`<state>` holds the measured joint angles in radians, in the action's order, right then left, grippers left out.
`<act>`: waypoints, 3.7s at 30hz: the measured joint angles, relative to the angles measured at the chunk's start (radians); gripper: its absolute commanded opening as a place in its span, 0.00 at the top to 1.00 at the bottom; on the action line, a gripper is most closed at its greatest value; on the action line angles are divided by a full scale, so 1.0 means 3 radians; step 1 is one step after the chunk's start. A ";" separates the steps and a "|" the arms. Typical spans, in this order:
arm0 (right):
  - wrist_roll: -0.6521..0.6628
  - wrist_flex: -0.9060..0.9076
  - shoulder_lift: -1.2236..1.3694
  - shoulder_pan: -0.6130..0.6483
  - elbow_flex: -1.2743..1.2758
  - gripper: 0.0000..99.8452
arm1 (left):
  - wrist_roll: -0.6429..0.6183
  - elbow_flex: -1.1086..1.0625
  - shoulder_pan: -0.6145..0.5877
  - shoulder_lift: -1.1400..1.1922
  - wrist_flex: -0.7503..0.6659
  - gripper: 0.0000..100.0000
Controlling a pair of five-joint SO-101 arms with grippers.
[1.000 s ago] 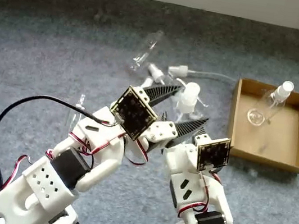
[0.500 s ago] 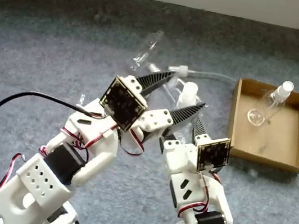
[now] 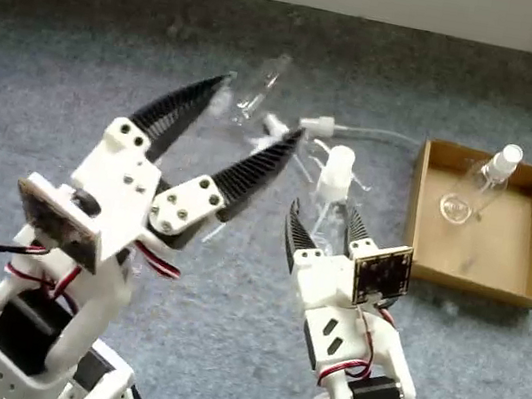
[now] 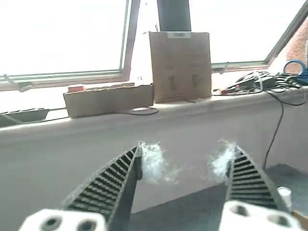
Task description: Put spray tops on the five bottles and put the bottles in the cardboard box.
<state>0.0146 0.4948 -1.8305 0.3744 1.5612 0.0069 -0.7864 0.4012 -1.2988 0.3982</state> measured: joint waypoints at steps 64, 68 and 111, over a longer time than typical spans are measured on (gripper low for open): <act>0.0256 -0.0798 0.4081 -0.3069 -0.3084 0.94 | 0.0000 -0.2020 -0.1043 -0.0159 0.1729 0.99; 0.0256 -0.1335 0.4102 -0.3069 -0.2966 0.94 | 0.0000 -0.2020 -0.1043 -0.0159 0.1729 0.99; 0.0256 -0.3335 0.6572 -0.2777 -0.3171 0.94 | 0.0000 -0.2291 -0.1043 -0.0159 0.1335 0.99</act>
<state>0.0913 -0.5056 0.1412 -0.4588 0.6099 0.0069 -1.4737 0.0882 -1.3464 0.7986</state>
